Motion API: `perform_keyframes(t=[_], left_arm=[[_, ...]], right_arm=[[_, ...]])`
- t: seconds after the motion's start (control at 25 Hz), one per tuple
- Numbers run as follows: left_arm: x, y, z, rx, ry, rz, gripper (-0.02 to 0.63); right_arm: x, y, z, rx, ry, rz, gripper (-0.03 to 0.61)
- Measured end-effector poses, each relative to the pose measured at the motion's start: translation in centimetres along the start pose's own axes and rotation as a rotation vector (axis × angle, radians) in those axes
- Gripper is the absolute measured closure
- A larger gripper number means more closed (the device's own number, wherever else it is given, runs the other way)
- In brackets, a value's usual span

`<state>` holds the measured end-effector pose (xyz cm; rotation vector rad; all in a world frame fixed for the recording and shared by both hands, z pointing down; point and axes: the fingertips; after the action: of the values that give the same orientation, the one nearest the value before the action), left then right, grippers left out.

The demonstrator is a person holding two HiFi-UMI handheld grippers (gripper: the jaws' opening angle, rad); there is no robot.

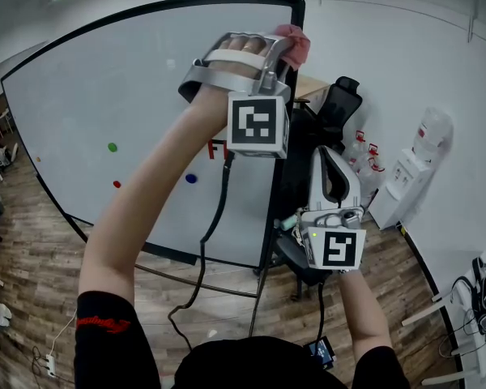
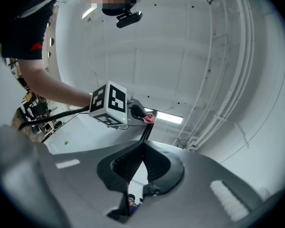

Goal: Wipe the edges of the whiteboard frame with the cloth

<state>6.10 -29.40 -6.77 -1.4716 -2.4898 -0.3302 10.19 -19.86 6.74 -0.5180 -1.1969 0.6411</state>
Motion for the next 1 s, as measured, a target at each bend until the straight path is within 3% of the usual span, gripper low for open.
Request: perform_keyframes(t=[0.16, 0.36, 1.0], left_arm=[[0.9, 0.5, -2.0, 0.027, -0.048, 0.002, 0.571], [1.0, 0.2, -2.2, 0.006, -0.014, 0.017, 0.571], [1.1, 0.5, -3.6, 0.002, -0.063, 0.026, 0.571]], right_arm=[[1.3, -0.8, 0.5, 0.006, 0.0, 0.015, 0.577], [1.6, -1.1, 0.6, -0.002, 0.001, 0.012, 0.577], [1.1, -1.0, 0.3, -0.023, -0.001, 0.044, 0.577]])
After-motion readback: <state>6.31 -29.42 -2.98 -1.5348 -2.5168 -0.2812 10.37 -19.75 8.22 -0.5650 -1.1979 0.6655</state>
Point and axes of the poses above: the fingertips, and each gripper's own axes: x backward along the fingers, z to its left, y out of its top, and after that the axes turned 6 degrees about -y, right-handed
